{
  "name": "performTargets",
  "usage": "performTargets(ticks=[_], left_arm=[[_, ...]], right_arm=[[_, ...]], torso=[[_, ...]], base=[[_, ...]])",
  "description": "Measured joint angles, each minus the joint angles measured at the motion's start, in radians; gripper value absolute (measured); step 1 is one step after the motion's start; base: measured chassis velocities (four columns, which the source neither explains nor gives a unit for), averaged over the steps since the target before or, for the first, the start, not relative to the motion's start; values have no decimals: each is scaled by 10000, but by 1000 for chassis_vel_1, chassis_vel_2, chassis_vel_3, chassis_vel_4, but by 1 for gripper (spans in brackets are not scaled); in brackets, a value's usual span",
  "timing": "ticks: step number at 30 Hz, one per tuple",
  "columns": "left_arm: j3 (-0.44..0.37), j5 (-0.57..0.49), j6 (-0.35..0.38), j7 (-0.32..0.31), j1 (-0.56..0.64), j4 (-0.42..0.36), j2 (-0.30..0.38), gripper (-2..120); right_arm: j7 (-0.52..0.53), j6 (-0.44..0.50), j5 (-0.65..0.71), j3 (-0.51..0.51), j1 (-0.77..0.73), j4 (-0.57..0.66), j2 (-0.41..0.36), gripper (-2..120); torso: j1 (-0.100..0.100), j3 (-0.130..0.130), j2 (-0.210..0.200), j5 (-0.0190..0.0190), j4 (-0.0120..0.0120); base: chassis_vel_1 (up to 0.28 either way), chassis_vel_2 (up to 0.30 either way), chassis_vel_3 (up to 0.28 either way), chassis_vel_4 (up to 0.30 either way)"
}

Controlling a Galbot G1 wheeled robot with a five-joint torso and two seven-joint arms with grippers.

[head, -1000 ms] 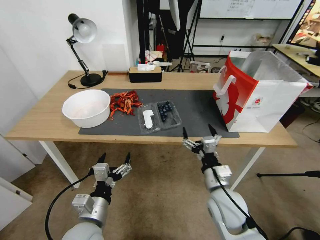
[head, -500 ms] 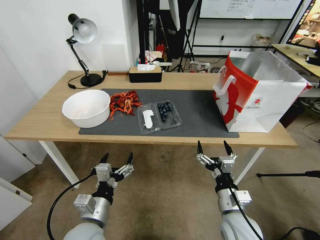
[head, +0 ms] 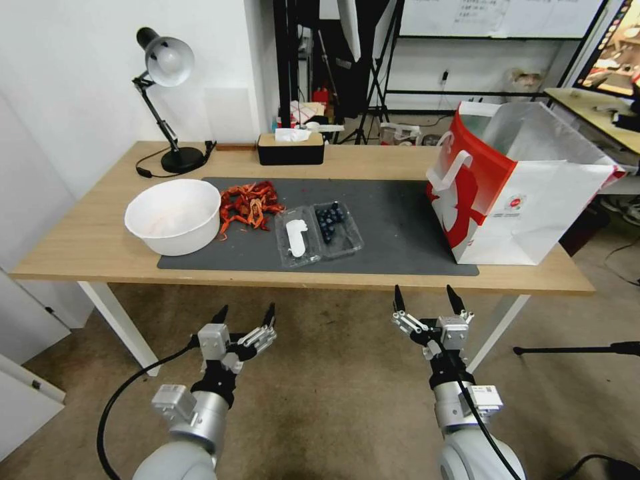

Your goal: Close the takeout container lid, then place the container into the takeout bag.

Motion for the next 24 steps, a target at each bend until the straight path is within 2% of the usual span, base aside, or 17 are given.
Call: performTargets(ticks=[2,3,4,6,8,9,10,12,18,20,22,24], left_arm=[[135,-1262,327,-212,-332,-284,140,100],[244,-2394,529,-497,-632,-560,223,100],[244,-2394,529,-497,-632,-560,223,100],[378,-4303,742,-1301,-1044,-1054,239,100],[411,-5698,971,-2052,-1318,-1431,166,100],[411,-5698,971,-2052,-1318,-1431,166,100],[474,-6264,1069,-2431,-1554,-1553,133,100],[752,-6799,1143,-2811,-2074,-1538,154,100],[1336,-7308,1056,-3117,-2890,-1091,200,100],[1787,-7393,891,-3269,-3450,-606,163,100],[1910,-7398,842,-3318,-3613,-443,140,100],[2358,-7464,691,-3558,-4298,170,34,100]], right_arm=[[-5,-5,-28,5,-56,4,-13,100],[-7,-17,-44,-28,-64,2,-39,100],[-7,-17,-44,-28,-64,2,-39,100],[-12,-96,-43,-223,121,-101,-153,100],[-18,-184,-6,-430,354,-229,-299,100],[-18,-184,-6,-430,354,-229,-299,100],[-27,-209,13,-511,438,-290,-388,100],[-35,-210,17,-507,387,-321,-448,100],[-46,-181,12,-371,150,-249,-451,100],[-48,-156,-13,-316,19,-201,-431,100],[-48,-150,-28,-305,-10,-193,-422,100],[-48,-136,-81,-281,-86,-178,-389,100]], torso=[[1,0,0,1,-1],[1,0,0,1,-4],[1,0,0,1,-4],[0,0,0,3,-2],[1,1,0,2,2],[1,1,0,2,2],[1,1,0,6,8],[1,0,-1,0,0],[1,0,0,2,-1],[0,1,0,1,-1],[-2,1,-1,1,0],[-1,1,-1,1,0]], base=[[0,0,0,0],[0,0,0,0],[0,0,0,0],[0,0,0,0],[0,0,0,0],[0,0,0,0],[0,0,0,0],[0,0,0,0],[0,0,0,0],[0,0,0,0],[0,0,0,0],[0,0,0,0]])
